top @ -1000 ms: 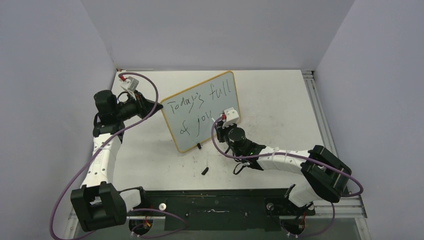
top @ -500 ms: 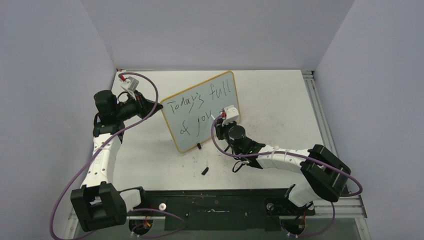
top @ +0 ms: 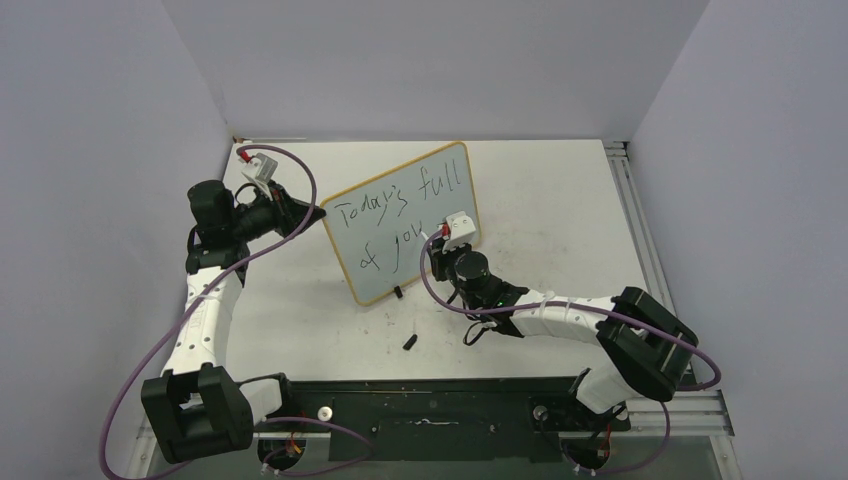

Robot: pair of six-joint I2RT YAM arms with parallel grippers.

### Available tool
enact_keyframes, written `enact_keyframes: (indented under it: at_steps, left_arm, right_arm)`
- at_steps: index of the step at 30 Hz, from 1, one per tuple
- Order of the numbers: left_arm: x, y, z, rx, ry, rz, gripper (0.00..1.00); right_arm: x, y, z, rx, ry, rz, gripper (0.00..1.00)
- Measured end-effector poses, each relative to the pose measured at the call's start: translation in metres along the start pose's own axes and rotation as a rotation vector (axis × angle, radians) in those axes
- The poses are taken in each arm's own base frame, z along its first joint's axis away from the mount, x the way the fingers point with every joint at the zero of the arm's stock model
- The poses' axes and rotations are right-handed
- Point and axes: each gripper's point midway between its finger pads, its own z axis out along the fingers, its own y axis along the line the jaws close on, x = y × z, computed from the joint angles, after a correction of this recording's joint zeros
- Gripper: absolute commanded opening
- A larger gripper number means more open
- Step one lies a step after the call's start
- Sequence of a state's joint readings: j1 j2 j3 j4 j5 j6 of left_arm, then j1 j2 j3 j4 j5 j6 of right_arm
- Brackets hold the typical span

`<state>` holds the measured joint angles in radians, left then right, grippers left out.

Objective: Write a sentence on the whiteboard

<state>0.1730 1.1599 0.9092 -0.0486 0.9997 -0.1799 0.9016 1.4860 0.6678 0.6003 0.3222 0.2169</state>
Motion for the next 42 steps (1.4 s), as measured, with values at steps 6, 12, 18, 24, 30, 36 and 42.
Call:
enact_keyframes:
  at_steps: [6,12,18,24,30,36,42]
  left_arm:
    - [0.0,0.0,0.0,0.0,0.0,0.0,0.0]
    - [0.0,0.0,0.0,0.0,0.0,0.0,0.0]
    - [0.0,0.0,0.0,0.0,0.0,0.0,0.0]
    - [0.0,0.0,0.0,0.0,0.0,0.0,0.0]
    - [0.0,0.0,0.0,0.0,0.0,0.0,0.0]
    - [0.0,0.0,0.0,0.001,0.0,0.0,0.0]
    - [0.0,0.0,0.0,0.001,0.0,-0.001,0.0]
  right_arm:
    - [0.0,0.001,0.0,-0.001,0.0,0.007,0.05]
    - [0.002,0.004,-0.001,-0.008,0.002,0.022,0.05]
    - [0.015,0.019,-0.008,-0.044,0.031,0.035,0.05]
    - [0.037,0.029,-0.013,-0.066,0.078,0.037,0.05]
    - [0.047,0.034,-0.016,-0.078,0.1,0.035,0.05]
    - [0.045,0.033,-0.024,-0.077,0.103,0.036,0.05]
    - [0.007,0.014,-0.032,-0.035,0.019,0.076,0.05]
